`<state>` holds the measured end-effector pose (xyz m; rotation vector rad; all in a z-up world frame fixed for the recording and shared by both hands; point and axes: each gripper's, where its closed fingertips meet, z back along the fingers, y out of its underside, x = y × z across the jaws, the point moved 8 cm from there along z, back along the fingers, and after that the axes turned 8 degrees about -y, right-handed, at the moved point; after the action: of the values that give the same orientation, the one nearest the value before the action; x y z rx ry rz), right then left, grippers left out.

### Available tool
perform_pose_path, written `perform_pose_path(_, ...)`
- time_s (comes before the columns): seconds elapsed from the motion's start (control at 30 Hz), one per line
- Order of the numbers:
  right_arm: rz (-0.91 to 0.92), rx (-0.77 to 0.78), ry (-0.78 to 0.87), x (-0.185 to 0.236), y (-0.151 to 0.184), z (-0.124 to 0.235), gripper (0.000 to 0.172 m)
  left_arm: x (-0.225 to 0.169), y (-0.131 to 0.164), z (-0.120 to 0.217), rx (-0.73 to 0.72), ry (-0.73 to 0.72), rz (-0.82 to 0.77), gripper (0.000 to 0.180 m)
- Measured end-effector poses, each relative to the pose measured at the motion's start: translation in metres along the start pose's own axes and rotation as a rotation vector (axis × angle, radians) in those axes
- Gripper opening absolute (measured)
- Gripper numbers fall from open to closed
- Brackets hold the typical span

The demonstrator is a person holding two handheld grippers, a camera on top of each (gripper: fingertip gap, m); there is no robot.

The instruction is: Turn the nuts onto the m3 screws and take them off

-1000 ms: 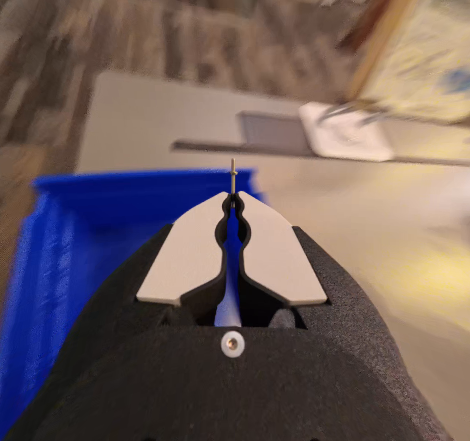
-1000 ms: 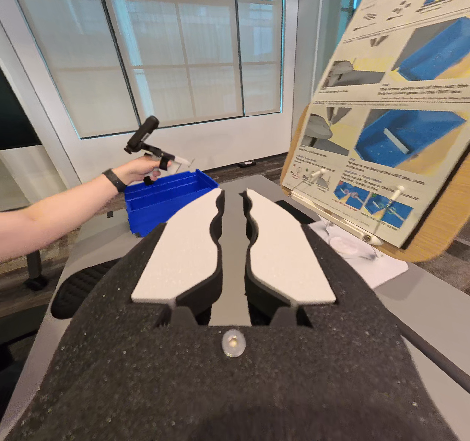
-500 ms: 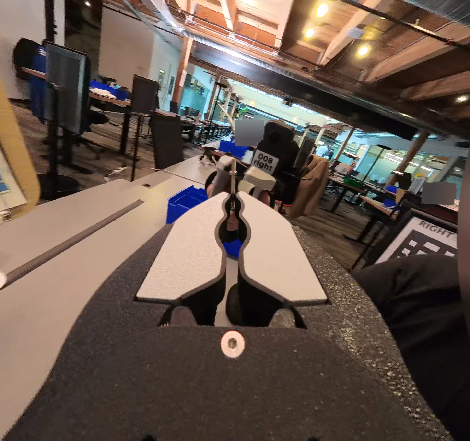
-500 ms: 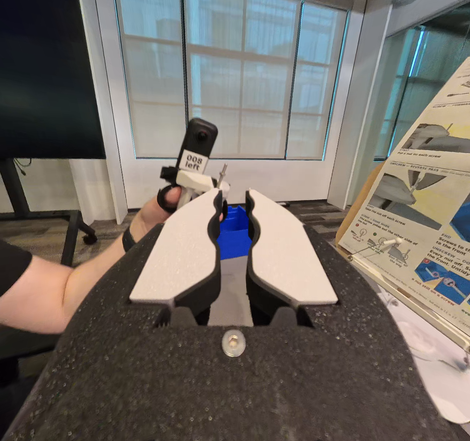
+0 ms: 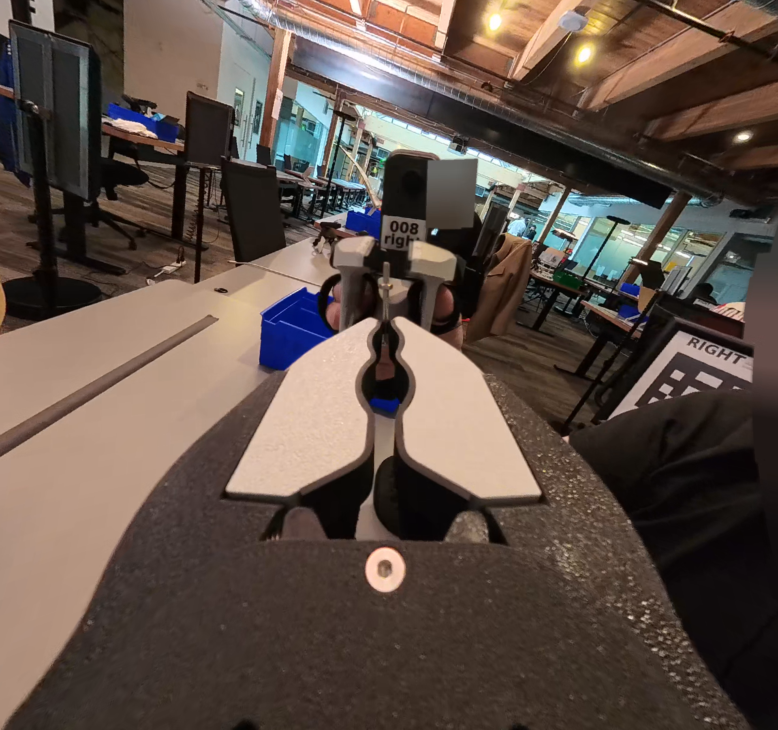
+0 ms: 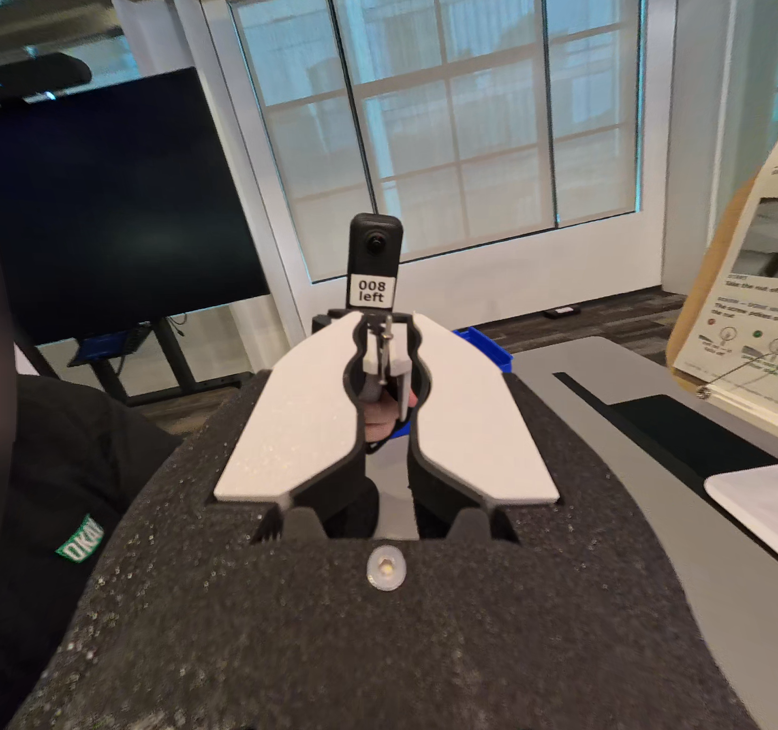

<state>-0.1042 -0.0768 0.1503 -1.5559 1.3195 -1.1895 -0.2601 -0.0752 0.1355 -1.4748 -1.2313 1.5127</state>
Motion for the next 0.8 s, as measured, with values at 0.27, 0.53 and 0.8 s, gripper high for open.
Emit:
perform_pose_path(0.27, -0.040, -0.005, -0.037, -0.003, 0.004, -0.004, 0.014, -0.002, 0.002, -0.003, 0.010, 0.023, 0.004, 0.002)
perform_pose_path(0.53, -0.026, 0.025, -0.077, 0.000, 0.006, -0.007, 0.002, -0.004, 0.002, -0.004, 0.011, 0.040, -0.002, 0.002)
perform_pose_path(0.8, -0.061, 0.074, -0.088, -0.002, 0.012, -0.009, 0.002, -0.005, 0.005, -0.004, 0.060, 0.011, -0.058, 0.012)
